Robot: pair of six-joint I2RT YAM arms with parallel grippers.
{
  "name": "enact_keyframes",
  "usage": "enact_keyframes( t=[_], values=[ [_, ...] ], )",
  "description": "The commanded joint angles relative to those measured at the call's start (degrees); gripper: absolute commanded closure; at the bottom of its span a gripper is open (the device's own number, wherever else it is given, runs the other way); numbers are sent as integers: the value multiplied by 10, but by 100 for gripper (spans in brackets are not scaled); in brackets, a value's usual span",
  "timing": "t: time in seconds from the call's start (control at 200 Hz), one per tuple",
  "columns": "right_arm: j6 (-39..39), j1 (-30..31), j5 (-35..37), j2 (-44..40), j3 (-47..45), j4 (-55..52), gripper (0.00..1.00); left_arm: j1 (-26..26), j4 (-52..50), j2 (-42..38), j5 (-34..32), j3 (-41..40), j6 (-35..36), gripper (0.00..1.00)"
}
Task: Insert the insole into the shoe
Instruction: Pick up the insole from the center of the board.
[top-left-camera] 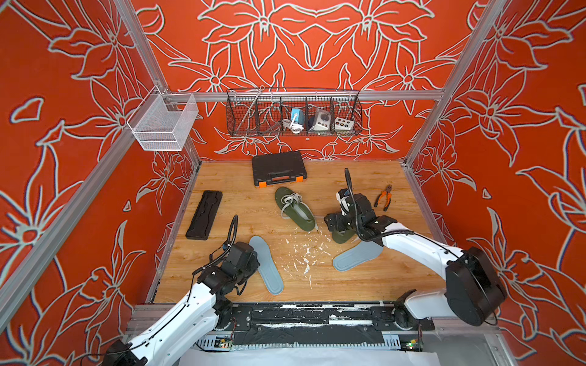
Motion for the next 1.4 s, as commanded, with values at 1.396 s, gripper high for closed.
enact_keyframes(
  t=[1.396],
  values=[
    [110,5,-227,6,115,37,23,-4,455,311,226,227,-14,100]
  ],
)
